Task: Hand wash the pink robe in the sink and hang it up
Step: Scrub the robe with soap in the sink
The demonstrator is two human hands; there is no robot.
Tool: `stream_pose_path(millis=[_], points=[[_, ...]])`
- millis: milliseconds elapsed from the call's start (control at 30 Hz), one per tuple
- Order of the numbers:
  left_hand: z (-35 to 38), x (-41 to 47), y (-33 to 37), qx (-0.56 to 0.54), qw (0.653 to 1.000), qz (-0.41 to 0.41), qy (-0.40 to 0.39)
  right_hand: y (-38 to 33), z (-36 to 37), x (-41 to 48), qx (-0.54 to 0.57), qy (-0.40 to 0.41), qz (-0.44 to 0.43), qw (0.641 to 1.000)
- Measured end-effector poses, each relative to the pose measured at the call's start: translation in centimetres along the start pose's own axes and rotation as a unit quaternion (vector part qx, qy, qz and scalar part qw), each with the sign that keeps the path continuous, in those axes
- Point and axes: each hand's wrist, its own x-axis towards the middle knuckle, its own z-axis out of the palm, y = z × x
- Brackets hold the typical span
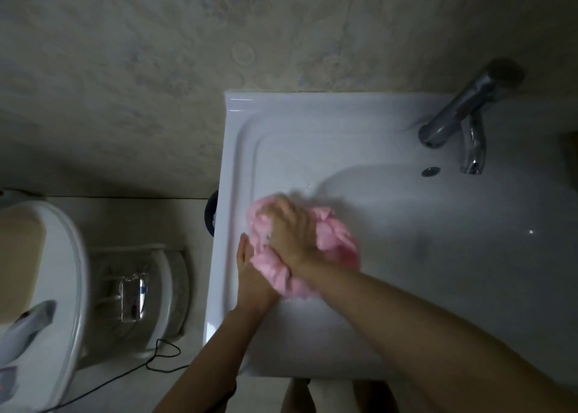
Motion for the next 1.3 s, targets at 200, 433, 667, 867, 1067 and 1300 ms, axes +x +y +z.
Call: stream_pose_path(millis=[200, 433, 667, 867, 1067, 1300], points=[[-0.1, 0.6, 0.9, 0.053, 0.998, 0.031, -0.005, 1.0, -1.2, 6.7, 0.006, -0.1, 0.087, 0.991], [1.2, 0.4, -1.5, -0.047, 0.999, -0.011, -0.019, 2.3, -0.1, 3.6, -0.012, -0.07, -0.014, 0.997], [1.4, 0.1, -2.3, -0.048, 0.99, -0.056, -0.124, 1.0, -2.1, 1.3, 0.047, -0.083, 0.032, 0.995], [0.6, -0.3, -0.1, -0.051, 0.997, -0.014, -0.055, 3.7, 0.0, 3.1, 0.025, -0.041, 0.05, 0.998], [-0.4, -0.4, 1.8, -0.143, 0.987, -0.065, -0.024, 1.0, -2.5, -0.3, 0.052, -0.053, 0.103, 0.992], [-0.7, 0.0, 3.3, -0.016, 0.999, 0.035, -0.001, 3.1, -0.9, 3.9, 0.027, -0.097, 0.147, 0.984]])
